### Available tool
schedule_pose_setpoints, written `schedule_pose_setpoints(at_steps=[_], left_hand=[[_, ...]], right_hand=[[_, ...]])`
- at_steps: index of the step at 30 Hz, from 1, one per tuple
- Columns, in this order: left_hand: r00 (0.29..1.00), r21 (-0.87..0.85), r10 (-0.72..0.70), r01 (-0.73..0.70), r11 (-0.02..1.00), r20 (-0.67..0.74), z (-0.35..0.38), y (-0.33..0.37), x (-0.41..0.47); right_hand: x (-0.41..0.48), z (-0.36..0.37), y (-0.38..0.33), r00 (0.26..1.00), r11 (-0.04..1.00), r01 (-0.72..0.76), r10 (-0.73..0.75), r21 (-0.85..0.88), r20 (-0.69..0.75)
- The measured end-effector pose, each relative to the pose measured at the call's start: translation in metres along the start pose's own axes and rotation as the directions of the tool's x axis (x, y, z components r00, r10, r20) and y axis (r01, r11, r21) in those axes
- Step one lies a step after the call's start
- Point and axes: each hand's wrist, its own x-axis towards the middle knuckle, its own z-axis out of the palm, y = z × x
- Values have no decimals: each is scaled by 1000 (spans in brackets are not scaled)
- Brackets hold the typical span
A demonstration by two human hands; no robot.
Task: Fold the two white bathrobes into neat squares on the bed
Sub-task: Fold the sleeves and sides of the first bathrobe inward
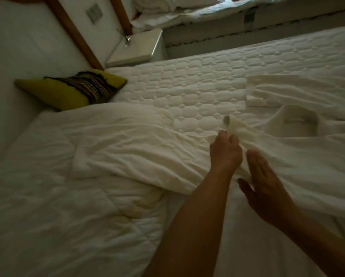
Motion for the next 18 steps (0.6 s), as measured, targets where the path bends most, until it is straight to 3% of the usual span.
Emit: schedule_pose_setpoints(at_steps=[5, 9, 13, 18], left_hand=[[987, 28, 103, -100, 995, -124, -133, -19, 27], [954, 25, 105, -102, 994, -281, -235, -62, 41], [921, 19, 24, -17, 1000, -389, -326, -115, 57], [965, 47, -204, 214, 976, -166, -376, -204, 52]], right_hand=[[55, 15, -123, 989, 981, 95, -74, 167, -129], [88, 48, -224, 996, 960, 91, -93, 266, -8], [115, 84, -312, 975, 956, 139, -178, 260, 133], [117, 118, -352, 878, 975, 222, -206, 13, 431]])
